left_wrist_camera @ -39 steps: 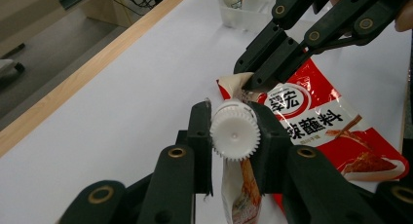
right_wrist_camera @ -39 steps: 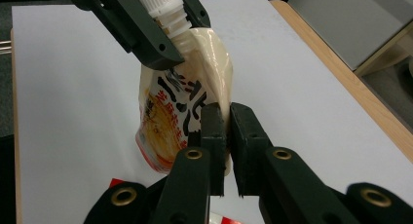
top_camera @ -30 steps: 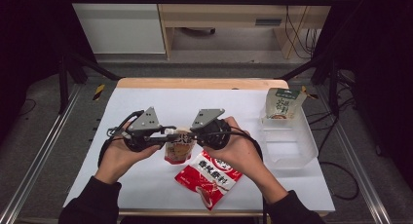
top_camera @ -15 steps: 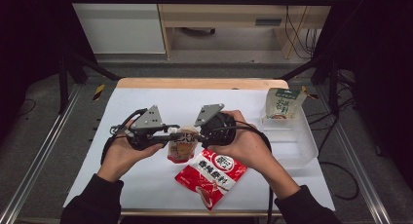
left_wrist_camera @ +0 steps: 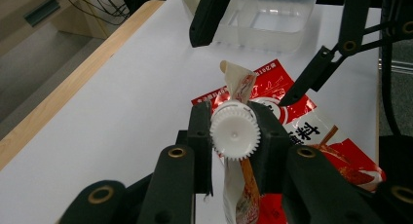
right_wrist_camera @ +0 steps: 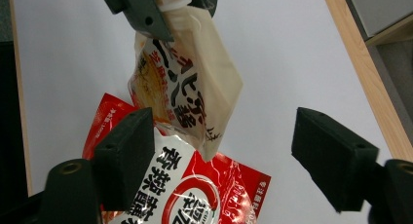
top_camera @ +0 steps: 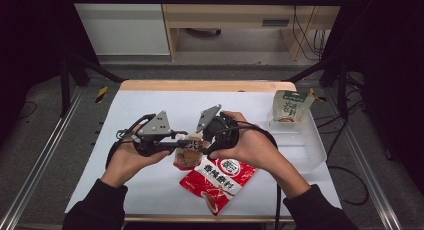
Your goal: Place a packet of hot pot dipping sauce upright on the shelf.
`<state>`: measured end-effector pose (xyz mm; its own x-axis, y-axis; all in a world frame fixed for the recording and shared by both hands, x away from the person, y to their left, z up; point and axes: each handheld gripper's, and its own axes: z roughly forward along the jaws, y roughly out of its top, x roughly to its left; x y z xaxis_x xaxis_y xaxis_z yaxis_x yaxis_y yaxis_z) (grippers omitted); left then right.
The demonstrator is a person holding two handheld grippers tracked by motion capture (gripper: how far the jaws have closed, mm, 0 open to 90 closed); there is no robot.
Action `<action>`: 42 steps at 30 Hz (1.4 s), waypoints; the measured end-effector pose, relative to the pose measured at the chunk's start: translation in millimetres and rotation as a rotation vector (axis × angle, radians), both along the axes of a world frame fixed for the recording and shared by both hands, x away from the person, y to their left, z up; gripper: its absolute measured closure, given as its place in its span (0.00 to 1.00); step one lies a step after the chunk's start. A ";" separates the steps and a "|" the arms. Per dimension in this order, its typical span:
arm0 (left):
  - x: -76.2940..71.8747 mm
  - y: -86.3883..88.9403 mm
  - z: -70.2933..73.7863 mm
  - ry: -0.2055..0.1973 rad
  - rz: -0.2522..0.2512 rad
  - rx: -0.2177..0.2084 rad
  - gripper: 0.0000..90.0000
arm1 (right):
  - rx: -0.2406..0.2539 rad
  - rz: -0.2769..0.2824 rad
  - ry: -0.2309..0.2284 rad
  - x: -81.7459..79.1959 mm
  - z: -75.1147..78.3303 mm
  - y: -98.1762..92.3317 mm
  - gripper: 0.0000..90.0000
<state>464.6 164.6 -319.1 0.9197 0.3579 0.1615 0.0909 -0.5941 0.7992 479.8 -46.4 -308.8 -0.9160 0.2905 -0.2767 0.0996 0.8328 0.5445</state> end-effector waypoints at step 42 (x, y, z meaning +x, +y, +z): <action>1.1 -1.6 -10.8 0.027 0.003 -0.050 0.79 | -0.055 0.048 0.058 -1.3 1.8 9.8 0.97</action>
